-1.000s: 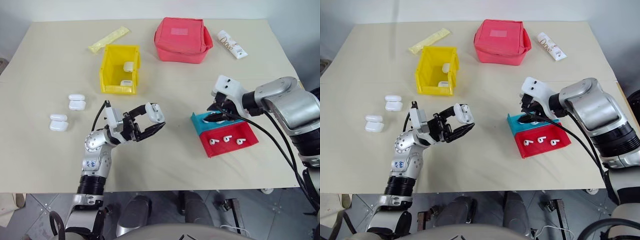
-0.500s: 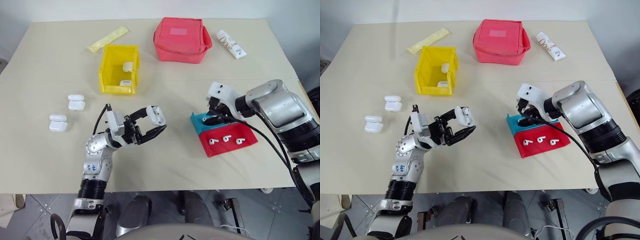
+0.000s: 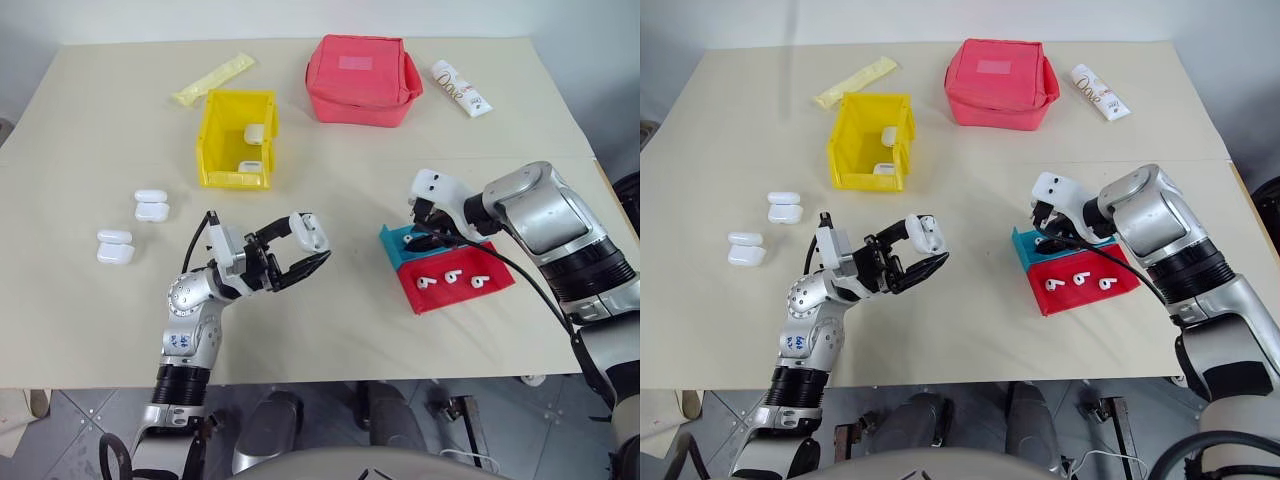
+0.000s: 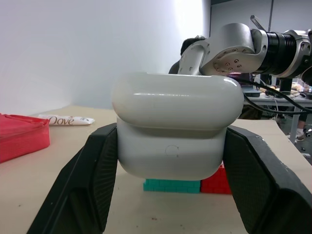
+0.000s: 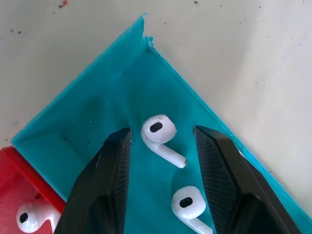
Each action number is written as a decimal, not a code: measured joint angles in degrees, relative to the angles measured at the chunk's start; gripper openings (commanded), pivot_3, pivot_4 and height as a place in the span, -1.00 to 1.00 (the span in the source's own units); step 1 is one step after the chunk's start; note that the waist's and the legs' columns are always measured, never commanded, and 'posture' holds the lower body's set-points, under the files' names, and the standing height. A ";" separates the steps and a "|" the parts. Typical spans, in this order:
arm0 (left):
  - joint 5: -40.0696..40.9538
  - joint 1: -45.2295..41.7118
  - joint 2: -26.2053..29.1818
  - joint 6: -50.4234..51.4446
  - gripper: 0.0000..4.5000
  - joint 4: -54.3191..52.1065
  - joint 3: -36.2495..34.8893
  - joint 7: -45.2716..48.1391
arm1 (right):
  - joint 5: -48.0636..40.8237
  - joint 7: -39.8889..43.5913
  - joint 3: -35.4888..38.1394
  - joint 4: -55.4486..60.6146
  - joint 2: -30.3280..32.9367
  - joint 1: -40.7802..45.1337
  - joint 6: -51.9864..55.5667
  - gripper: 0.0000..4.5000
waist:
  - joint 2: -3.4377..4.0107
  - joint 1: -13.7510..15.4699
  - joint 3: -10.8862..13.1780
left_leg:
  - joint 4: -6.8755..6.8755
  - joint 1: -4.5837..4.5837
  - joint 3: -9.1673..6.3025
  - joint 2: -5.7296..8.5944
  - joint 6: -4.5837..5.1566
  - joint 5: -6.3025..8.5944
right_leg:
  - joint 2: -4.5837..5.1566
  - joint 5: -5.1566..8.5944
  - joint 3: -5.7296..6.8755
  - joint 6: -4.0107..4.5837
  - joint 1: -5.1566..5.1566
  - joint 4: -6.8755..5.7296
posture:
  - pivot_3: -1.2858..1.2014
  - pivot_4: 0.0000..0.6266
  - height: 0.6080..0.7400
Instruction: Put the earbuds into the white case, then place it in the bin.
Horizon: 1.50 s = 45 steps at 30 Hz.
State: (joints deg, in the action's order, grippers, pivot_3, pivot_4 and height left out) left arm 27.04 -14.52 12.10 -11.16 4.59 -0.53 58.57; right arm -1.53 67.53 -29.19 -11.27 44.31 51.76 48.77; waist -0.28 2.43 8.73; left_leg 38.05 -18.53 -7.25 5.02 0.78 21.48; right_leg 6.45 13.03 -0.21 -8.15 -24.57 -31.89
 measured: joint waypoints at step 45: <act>0.89 -20.80 -5.52 -1.12 0.25 23.10 1.50 17.94 | -60.43 -37.68 47.87 46.65 -25.45 -26.10 22.73 -0.78 | -0.03 -0.85 -0.04 | -0.03 -0.03 -0.13 0.02 0.03 -0.02 | 0.03 -0.01 0.03 -0.01 0.01 -0.02 | 0.03 -0.52 1.00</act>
State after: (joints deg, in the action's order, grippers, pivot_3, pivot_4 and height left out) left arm 27.92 -35.31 6.58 -12.28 27.69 0.97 76.51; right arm -61.97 29.85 18.69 35.38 18.86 25.65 71.50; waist -0.31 1.58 8.69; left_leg 38.02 -18.56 -7.38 5.04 0.81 21.46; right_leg 6.49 13.02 -0.18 -8.16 -24.56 -31.91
